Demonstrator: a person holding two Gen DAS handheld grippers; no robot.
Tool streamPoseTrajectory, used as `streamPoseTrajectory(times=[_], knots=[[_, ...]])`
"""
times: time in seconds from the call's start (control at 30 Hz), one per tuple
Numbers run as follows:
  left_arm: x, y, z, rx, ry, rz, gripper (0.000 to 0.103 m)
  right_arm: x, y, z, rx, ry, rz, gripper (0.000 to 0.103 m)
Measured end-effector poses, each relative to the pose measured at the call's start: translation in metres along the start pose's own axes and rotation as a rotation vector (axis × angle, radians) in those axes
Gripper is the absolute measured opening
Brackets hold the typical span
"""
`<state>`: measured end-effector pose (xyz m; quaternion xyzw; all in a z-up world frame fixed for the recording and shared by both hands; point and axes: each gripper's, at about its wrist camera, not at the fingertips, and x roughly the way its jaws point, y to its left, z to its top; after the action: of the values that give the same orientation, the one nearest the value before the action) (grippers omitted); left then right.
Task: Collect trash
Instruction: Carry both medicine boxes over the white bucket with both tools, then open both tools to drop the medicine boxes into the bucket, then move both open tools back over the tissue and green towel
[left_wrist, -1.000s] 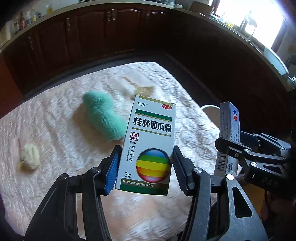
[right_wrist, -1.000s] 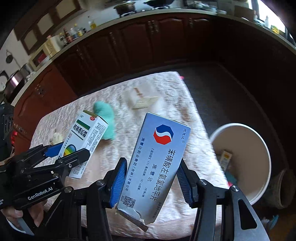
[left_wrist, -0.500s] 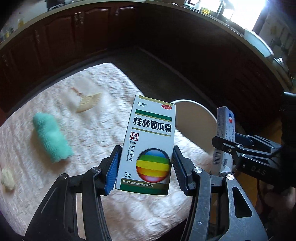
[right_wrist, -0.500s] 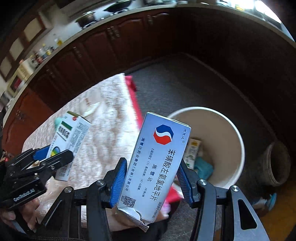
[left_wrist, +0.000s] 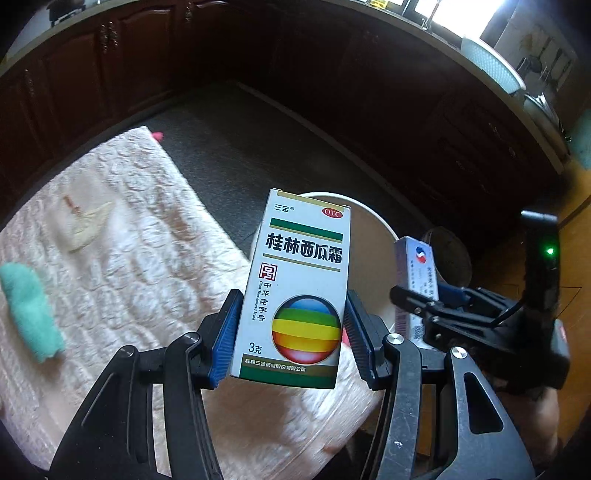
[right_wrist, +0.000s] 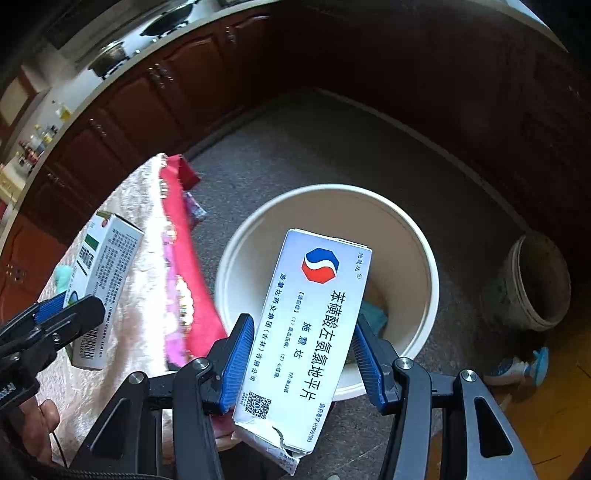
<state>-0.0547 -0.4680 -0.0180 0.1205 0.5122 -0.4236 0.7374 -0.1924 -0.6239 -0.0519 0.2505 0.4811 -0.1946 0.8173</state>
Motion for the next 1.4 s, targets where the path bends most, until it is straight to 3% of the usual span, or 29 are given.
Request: streamPoseTrajectory(times=[0.37,0.67,0.83,0.97,1.27,1.4], knots=[[0.034,-0.014,0.010,0.020,0.042,-0.009,0.053,0.029,-0.030,-0.005,0.103,0.033,-0.033,0.058],[0.065,-0.015,0.031,0.039,0.071,-0.030,0.053,0.029,-0.034,-0.009,0.122,0.039,-0.024,0.058],[0.076,-0.012,0.034,0.045,0.073,-0.022,0.056,0.026,-0.036,-0.006,0.121,0.032,-0.042,0.065],[0.080,-0.010,0.034,0.025,0.071,-0.035,0.065,0.022,-0.041,-0.006,0.129,0.029,-0.048,0.065],[0.069,0.007,0.026,0.007,0.050,-0.013,0.065,0.021,-0.035,-0.006,0.116,0.036,-0.045,0.066],[0.056,0.011,0.017,-0.013,0.027,0.030,0.065,0.020,-0.024,-0.006,0.097,0.033,-0.043,0.066]])
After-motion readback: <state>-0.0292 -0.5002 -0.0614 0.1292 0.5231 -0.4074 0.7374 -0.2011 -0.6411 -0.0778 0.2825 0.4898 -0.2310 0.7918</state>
